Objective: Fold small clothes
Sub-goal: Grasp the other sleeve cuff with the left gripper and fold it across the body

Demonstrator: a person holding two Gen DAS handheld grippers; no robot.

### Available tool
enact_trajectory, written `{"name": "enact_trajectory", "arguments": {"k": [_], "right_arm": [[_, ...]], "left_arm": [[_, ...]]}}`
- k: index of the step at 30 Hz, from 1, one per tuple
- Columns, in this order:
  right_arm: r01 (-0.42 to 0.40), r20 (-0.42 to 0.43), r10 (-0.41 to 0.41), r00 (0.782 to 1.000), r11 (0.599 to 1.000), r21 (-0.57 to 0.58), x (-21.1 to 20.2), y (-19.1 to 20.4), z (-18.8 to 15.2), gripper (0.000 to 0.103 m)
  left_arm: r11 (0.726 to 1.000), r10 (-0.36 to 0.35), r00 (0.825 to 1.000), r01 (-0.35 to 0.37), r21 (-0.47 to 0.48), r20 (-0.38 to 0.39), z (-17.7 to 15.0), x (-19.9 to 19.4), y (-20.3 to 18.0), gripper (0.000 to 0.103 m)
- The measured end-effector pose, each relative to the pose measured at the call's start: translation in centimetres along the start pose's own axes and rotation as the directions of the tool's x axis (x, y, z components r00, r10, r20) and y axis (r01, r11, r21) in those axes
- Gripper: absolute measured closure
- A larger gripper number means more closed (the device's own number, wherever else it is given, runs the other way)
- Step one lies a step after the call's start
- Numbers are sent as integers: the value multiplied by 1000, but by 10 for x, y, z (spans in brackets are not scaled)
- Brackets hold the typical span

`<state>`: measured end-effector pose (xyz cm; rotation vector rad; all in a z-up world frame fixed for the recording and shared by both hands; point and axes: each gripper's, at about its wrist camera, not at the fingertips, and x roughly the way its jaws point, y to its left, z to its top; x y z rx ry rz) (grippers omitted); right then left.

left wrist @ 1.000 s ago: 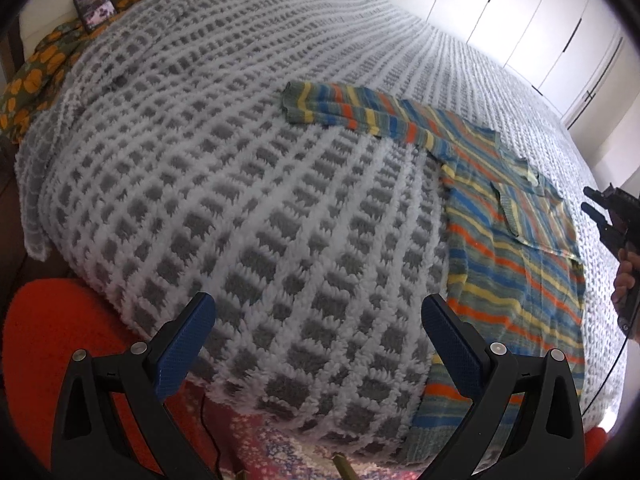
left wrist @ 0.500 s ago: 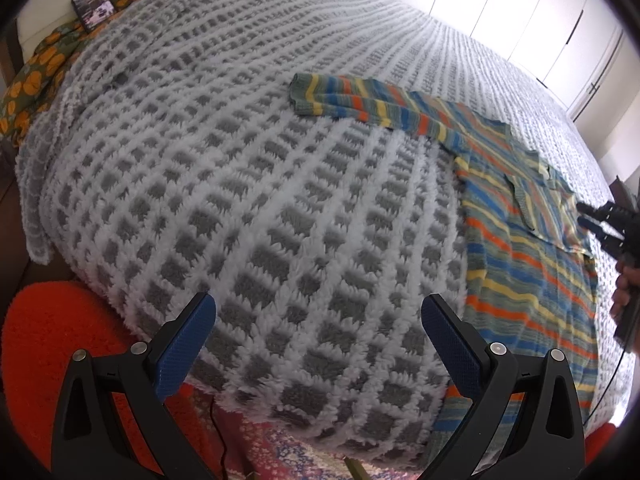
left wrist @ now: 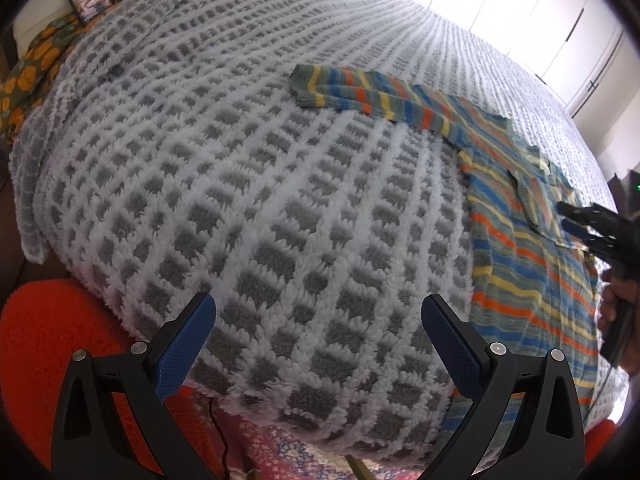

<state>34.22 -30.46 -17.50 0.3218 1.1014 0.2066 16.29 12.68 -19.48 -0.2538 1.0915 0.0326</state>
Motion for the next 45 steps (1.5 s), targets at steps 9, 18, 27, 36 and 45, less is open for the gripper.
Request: {"name": "enact_trajectory", "arguments": {"k": [9, 18, 27, 36, 45], "right_arm": [[-22, 103, 30, 994, 997, -72, -94, 14, -86, 40], [-39, 122, 40, 992, 999, -13, -126, 13, -158, 36], [-96, 111, 98, 989, 995, -30, -114, 26, -148, 36], [-108, 69, 109, 992, 994, -29, -100, 36, -147, 36], [-129, 117, 129, 985, 992, -11, -111, 32, -149, 36]], "left_arm": [[955, -248, 967, 234, -181, -59, 62, 10, 25, 1], [840, -436, 899, 420, -344, 34, 186, 71, 51, 2], [852, -376, 926, 342, -397, -8, 194, 133, 57, 33], [882, -347, 937, 308, -356, -51, 195, 157, 37, 68], [937, -251, 967, 256, -239, 49, 222, 91, 4, 99]]}}
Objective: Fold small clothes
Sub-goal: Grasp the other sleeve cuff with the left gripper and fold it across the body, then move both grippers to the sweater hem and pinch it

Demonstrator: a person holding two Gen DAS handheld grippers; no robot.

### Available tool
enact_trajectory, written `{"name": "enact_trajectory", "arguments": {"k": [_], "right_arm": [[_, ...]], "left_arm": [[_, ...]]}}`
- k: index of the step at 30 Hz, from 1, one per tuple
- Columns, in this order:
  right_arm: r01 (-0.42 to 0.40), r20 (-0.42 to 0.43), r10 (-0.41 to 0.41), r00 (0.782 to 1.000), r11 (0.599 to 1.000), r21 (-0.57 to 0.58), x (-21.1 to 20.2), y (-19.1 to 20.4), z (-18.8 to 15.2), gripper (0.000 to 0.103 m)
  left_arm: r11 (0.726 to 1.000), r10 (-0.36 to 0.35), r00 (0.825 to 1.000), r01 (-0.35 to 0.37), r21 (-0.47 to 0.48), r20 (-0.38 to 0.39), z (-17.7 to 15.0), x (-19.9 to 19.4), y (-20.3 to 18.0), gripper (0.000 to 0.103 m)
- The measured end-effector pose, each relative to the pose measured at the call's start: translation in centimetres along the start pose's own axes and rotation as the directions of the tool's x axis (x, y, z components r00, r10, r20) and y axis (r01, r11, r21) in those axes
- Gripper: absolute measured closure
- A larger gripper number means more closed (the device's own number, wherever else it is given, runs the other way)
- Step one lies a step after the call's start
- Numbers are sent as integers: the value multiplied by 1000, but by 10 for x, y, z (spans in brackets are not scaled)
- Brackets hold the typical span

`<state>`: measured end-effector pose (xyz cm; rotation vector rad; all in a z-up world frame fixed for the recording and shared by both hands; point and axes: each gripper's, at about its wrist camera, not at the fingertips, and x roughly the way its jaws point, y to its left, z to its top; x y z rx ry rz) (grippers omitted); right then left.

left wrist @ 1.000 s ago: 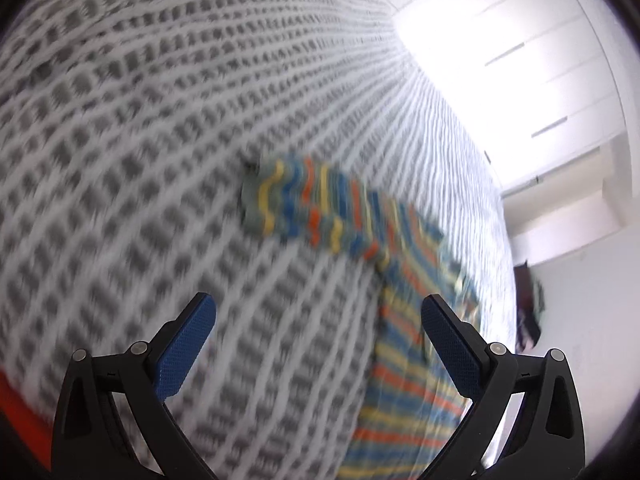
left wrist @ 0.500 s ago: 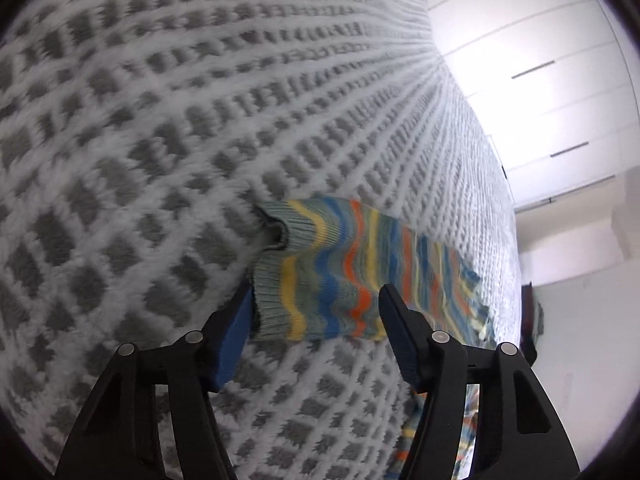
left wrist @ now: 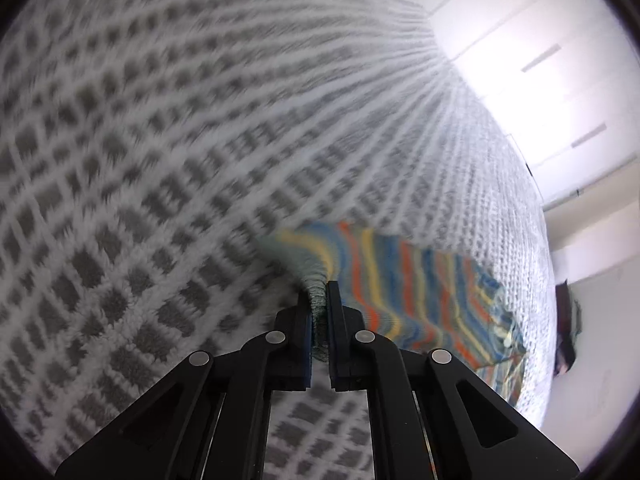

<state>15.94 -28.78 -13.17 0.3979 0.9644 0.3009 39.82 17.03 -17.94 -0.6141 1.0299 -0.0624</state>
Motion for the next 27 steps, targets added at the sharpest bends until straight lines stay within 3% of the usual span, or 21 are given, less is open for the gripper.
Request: {"name": "enact_trajectory", "arguments": {"k": [2, 5, 9, 11, 12, 13, 14, 16, 19, 24, 27], "right_arm": [[-2, 21, 1, 1000, 1000, 9, -5, -3, 0, 36], [-4, 63, 2, 998, 999, 37, -16, -11, -1, 36], [1, 108, -10, 994, 997, 81, -31, -26, -2, 36], [7, 130, -19, 991, 995, 95, -41, -34, -2, 36], [12, 143, -26, 989, 995, 102, -46, -37, -2, 36], [15, 155, -32, 987, 994, 111, -51, -41, -2, 36], [16, 166, -36, 985, 993, 121, -56, -45, -2, 36], [16, 192, -45, 980, 988, 152, -66, -56, -2, 36], [19, 232, -67, 970, 979, 202, -82, -75, -5, 36], [54, 232, -119, 965, 962, 268, -88, -103, -5, 36], [27, 210, -87, 974, 961, 276, -80, -104, 2, 36]], "left_arm": [[994, -18, 999, 14, 110, 30, -3, -18, -41, 99], [948, -94, 995, 77, 308, 39, -25, -41, -124, 99], [842, -220, 972, 230, 487, -79, -88, -37, -237, 99], [794, -237, 959, 283, 537, -155, -125, -25, -273, 98], [768, -218, 954, 298, 567, -206, -148, -8, -294, 94], [753, -196, 950, 304, 583, -243, -165, 5, -304, 79], [744, -162, 945, 306, 594, -284, -180, 20, -309, 53], [746, -102, 935, 298, 596, -340, -203, 42, -307, 46], [769, -120, 925, 317, 555, -361, -208, 40, -280, 45], [834, -77, 964, 202, 513, -255, -175, 11, -205, 37], [823, -20, 965, 163, 544, -260, -189, 0, -169, 37]]}}
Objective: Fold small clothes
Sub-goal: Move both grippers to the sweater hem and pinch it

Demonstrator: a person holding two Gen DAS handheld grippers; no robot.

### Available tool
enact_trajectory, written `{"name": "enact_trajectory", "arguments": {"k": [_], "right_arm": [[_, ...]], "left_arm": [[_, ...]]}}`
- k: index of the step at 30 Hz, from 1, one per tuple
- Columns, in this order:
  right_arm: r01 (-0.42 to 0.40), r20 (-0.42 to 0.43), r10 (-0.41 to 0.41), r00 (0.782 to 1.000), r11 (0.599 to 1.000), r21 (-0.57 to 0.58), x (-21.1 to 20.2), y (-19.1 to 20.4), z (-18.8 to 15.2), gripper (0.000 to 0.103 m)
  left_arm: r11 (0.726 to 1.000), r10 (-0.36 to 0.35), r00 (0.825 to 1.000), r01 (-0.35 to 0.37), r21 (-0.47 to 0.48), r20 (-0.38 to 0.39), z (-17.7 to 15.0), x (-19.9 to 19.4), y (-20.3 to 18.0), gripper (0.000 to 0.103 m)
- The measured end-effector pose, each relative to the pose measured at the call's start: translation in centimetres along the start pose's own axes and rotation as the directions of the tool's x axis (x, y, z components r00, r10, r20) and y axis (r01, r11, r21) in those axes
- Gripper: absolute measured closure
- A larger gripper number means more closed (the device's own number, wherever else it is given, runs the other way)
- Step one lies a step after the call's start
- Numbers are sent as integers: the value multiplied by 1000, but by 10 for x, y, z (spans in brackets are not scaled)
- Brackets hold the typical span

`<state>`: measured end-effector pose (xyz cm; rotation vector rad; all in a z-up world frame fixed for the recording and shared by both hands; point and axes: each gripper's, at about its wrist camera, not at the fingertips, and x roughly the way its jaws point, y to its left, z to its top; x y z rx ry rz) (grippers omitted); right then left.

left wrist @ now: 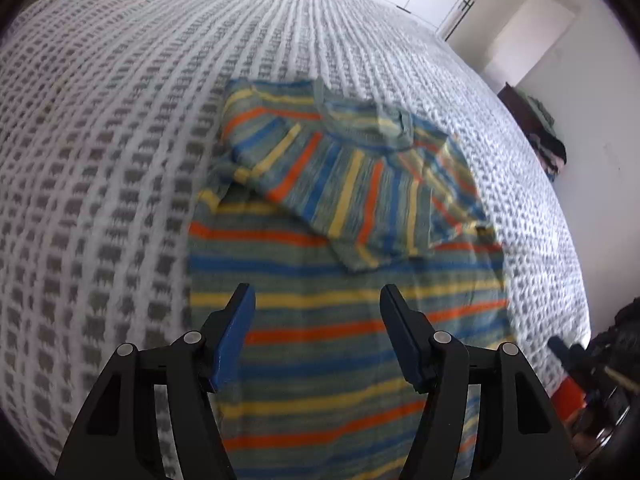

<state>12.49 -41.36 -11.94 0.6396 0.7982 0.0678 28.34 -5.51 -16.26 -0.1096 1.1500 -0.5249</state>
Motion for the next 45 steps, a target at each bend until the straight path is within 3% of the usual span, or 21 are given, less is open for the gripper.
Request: {"name": "enact_trajectory", "arguments": {"k": [2, 4, 5, 7, 8, 9, 13, 16, 21, 23, 24, 25, 28, 33, 35, 36, 37, 41, 45], "right_arm": [[-43, -74, 42, 996, 999, -14, 9, 7, -4, 36], [-80, -190, 82, 978, 997, 18, 27, 7, -17, 36], [-75, -258, 83, 962, 996, 42, 36, 3, -26, 36], [-15, -415, 45, 909, 997, 76, 48, -7, -48, 36], [14, -460, 26, 888, 996, 84, 45, -12, -57, 36], [17, -472, 29, 881, 996, 93, 35, -16, -62, 36], [26, -411, 51, 910, 983, 179, -20, -41, -58, 36], [29, -362, 66, 930, 968, 250, -46, -61, -51, 36], [86, -454, 25, 890, 971, 223, -34, -79, -55, 36], [73, -479, 50, 876, 969, 235, -27, -83, -60, 36], [51, -486, 78, 870, 968, 246, -24, -83, -62, 41], [29, -491, 105, 865, 966, 257, -21, -84, -64, 49], [-17, -488, 148, 860, 964, 264, -17, -76, -66, 52], [65, -523, 57, 851, 975, 212, -2, -72, -70, 53], [71, -516, 41, 856, 978, 197, 0, -72, -69, 72], [75, -506, 29, 862, 980, 184, 1, -69, -69, 95], [73, -494, 26, 869, 981, 180, -1, -67, -67, 95], [43, -448, 28, 894, 988, 146, -19, -55, -59, 96], [3, -436, 45, 899, 994, 110, -42, -45, -52, 96]], "left_arm": [[999, -13, 999, 15, 37, -51, -38, 7, -2, 37], [995, 1, 990, 13, 99, -139, -83, 14, -6, 37], [990, 24, 985, 0, 138, -170, -103, 15, -7, 38], [980, 56, 987, -26, 196, -149, -129, 0, -9, 38], [978, 56, 989, -26, 208, -138, -137, -12, -8, 38], [979, 56, 990, -28, 200, -132, -143, -27, -4, 38], [999, 3, 997, 0, 45, -81, -151, -70, 28, 29], [994, -79, 992, 71, -78, -98, -155, -73, 47, 28], [988, -91, 983, 70, -137, -158, -167, -58, 60, 41], [978, -137, 977, 107, -178, -165, -169, -57, 65, 60], [971, -172, 970, 137, -196, -171, -170, -55, 66, 67], [967, -192, 965, 155, -203, -178, -170, -56, 67, 76], [956, -235, 956, 195, -218, -176, -169, -58, 68, 76], [964, -209, 944, 155, -215, -255, -170, -42, 65, 75], [972, -183, 951, 137, -191, -250, -168, -43, 61, 80], [977, -162, 958, 123, -174, -235, -165, -46, 58, 92], [982, -140, 966, 108, -156, -215, -163, -49, 55, 98], [989, -109, 981, 92, -112, -161, -158, -69, 50, 100], [993, -105, 984, 96, -66, -142, -160, -90, 47, 100]]}}
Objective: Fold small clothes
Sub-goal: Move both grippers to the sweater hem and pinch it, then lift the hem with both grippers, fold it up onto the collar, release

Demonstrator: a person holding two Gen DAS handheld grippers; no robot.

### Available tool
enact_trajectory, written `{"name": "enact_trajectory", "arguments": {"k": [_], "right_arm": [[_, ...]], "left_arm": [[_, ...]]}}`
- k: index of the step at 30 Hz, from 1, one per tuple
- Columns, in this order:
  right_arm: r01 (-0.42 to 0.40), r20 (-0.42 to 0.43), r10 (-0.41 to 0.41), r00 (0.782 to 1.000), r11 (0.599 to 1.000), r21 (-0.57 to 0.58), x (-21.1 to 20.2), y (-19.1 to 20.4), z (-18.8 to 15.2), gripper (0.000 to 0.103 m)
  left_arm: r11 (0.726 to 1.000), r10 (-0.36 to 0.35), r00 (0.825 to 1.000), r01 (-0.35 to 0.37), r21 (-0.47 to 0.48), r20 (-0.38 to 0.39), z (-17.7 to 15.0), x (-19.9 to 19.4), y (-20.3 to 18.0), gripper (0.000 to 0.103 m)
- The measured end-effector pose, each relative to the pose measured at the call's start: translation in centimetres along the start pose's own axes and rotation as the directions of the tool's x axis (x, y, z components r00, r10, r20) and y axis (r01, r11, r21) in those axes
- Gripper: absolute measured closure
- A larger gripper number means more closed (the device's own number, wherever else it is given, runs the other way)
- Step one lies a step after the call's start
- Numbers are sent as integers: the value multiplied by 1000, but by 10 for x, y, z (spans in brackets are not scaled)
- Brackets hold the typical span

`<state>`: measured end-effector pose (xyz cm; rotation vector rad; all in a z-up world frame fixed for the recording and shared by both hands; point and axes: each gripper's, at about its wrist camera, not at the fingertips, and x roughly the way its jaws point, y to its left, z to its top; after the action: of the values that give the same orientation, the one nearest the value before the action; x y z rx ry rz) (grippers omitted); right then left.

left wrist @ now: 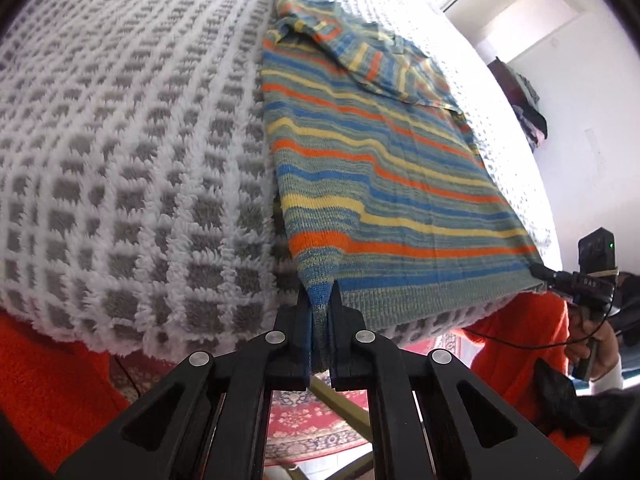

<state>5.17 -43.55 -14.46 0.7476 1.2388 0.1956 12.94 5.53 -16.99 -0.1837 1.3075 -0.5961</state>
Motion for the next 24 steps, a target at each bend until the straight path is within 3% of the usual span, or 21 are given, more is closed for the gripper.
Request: {"name": "enact_trajectory", "arguments": {"k": [5, 12, 15, 18, 21, 24], "right_arm": [[-13, -4, 13, 1000, 1000, -15, -21, 4, -13, 97], [-31, -72, 32, 997, 999, 18, -36, -2, -43, 97], [-64, -70, 67, 995, 997, 49, -42, -4, -48, 97], [-158, -12, 159, 987, 985, 76, -49, -3, -27, 97], [-268, 77, 263, 962, 961, 72, -53, 3, 16, 97], [-310, 156, 300, 941, 950, 37, -50, 15, 75, 97]], "left_arm": [[999, -4, 1000, 5, 51, -20, -16, -18, -8, 100], [997, -15, 995, 23, 79, -96, -49, -35, -12, 100], [997, -56, 995, 61, 51, -82, -44, -43, -12, 100], [991, -130, 991, 130, -12, -17, -11, -55, -7, 100], [982, -176, 983, 179, -65, 51, 44, -59, -1, 100], [989, -135, 984, 141, -48, 113, 103, -56, -2, 100]]}}
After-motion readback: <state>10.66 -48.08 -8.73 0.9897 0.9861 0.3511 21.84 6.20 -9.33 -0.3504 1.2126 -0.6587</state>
